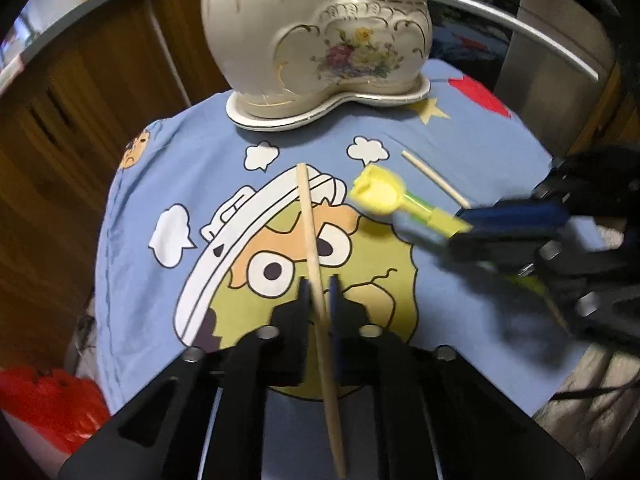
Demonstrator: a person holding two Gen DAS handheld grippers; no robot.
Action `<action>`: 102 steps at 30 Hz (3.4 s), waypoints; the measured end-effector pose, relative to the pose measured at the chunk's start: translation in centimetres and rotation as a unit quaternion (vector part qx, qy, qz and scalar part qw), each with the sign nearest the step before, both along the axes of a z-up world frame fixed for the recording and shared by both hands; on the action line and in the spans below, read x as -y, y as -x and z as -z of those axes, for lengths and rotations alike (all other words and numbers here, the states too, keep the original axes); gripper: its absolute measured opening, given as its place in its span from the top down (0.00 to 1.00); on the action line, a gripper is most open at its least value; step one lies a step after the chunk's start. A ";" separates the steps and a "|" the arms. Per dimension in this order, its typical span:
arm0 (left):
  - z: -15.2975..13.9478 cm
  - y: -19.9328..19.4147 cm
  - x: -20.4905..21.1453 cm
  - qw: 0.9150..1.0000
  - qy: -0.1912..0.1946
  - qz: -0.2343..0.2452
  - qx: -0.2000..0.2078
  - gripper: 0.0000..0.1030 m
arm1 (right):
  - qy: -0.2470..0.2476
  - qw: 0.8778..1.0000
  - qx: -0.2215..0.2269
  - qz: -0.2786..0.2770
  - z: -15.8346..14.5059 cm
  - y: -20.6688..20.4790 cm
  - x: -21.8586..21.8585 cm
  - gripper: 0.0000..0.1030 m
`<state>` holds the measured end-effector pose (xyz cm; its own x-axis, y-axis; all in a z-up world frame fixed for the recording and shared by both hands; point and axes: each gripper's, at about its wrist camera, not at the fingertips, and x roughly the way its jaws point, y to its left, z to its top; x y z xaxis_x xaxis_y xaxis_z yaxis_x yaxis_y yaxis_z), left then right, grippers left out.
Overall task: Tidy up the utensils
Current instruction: 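Carry chopstick to tall cup while right tool carries yellow spoon to small cup, then lower chopstick into tall cup while right tool lowers yellow spoon into small cup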
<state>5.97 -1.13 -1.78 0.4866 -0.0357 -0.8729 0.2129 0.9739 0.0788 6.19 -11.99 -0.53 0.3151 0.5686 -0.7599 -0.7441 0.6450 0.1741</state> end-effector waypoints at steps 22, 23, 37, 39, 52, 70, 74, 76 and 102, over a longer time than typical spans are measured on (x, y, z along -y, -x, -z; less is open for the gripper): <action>-8.8 3.3 0.8 0.968 0.087 0.012 0.237 0.94 | -0.226 0.965 0.097 0.096 -7.5 -5.0 7.8 0.91; -9.3 3.0 1.0 0.965 0.087 0.015 0.246 0.94 | -0.233 0.962 0.103 0.100 -7.9 -5.6 7.8 0.91; -15.8 -5.9 0.4 0.900 0.157 -0.040 0.404 0.94 | -0.286 0.935 0.161 0.134 -10.2 -12.7 5.7 0.91; -16.0 -6.8 0.3 0.893 0.161 -0.052 0.417 0.94 | -0.279 0.936 0.167 0.135 -9.9 -13.3 5.2 0.91; -15.1 -10.0 1.5 0.871 0.094 -0.073 0.477 0.94 | -0.260 0.941 0.180 0.123 -7.9 -15.5 3.6 0.91; -11.8 -6.8 0.2 0.882 0.127 -0.063 0.450 0.94 | -0.246 0.947 0.176 0.107 -5.9 -13.2 5.1 0.91; -11.1 -6.1 0.4 0.890 0.119 -0.055 0.437 0.94 | -0.238 0.949 0.178 0.109 -6.0 -12.9 5.4 0.91; -10.8 -5.9 0.4 0.893 0.116 -0.053 0.432 0.94 | -0.235 0.949 0.178 0.111 -6.0 -12.5 5.7 0.91; -10.0 -6.0 -0.1 0.907 0.128 -0.045 0.398 0.87 | -0.194 0.958 0.166 0.127 -5.2 -12.1 5.6 0.88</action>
<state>11.98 -1.01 8.20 0.9702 -0.1165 -0.2125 0.1066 0.9926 -0.0577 18.30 -17.61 4.69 0.6687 0.6612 -0.3402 -0.6272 0.7473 0.2195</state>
